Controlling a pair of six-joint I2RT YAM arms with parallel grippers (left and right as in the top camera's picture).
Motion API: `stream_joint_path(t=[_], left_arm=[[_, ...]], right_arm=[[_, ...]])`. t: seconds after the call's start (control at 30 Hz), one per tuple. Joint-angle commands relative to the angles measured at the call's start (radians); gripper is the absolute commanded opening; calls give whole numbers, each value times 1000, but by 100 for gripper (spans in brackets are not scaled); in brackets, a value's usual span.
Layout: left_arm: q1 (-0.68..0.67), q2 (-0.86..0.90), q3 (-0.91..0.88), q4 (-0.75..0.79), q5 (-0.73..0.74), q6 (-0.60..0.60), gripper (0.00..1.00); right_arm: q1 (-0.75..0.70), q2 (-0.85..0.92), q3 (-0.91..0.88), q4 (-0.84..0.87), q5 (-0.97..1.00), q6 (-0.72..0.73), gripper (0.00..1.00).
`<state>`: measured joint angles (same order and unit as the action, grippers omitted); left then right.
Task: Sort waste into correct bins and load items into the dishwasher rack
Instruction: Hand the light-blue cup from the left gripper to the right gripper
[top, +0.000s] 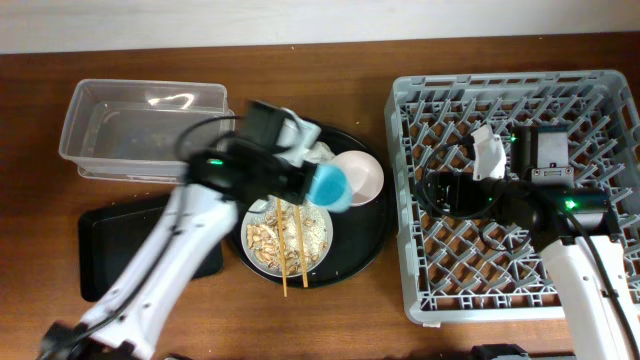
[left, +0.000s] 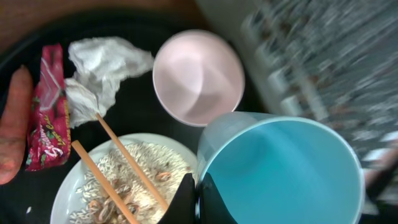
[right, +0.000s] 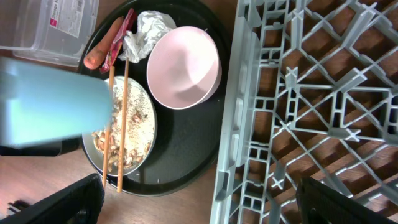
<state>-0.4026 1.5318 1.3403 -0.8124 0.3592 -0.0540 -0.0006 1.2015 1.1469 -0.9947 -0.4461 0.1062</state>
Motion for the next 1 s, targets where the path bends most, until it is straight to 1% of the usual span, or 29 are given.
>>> stream_joint_path(t=[0.0,0.07,0.13,0.17,0.2,0.27,0.33,0.47,0.5,0.53,0.67,0.8,0.83,0.9,0.97], left_arm=[[151,-23,20,-12,484,-14,1],[200,-23,20,-11,635,-14,1],[249,-23,20,0,784,-14,1],[264,-23,20,1,834,-14,1],[283,-23,20,4,932,-13,1],[284,-23,20,23,1041,-14,1],[283,-23,20,39,1107,-14,1],[283,-23,20,41,1149,-14,1],[283,-23,20,41,1150,-14,1],[283,-23,20,41,1154,-14,1],[283,-23,20,41,1157,-14,1],[283,-23,20,41,1157,-14,1],[283,-23,20,41,1157,-14,0],[283,-23,20,41,1158,-14,1],[283,-23,20,41,1165,-14,1]], right_arm=[[-7,-5,24,24,-30,3,98],[-7,-5,24,54,-95,-15,98],[-7,-5,24,112,-218,-28,98],[-7,-5,24,139,-275,-29,98],[-5,-5,24,201,-425,-50,99],[5,-4,24,290,-607,-50,96],[21,-4,24,349,-680,-50,94],[68,-4,24,438,-788,-50,92],[94,-4,24,473,-824,-50,86],[115,-4,24,492,-835,-50,85],[194,-4,24,517,-834,-50,84],[248,-4,24,525,-833,-50,81],[266,-4,24,539,-832,-50,77],[280,-4,24,561,-817,-49,73],[283,-4,24,581,-802,-46,72]])
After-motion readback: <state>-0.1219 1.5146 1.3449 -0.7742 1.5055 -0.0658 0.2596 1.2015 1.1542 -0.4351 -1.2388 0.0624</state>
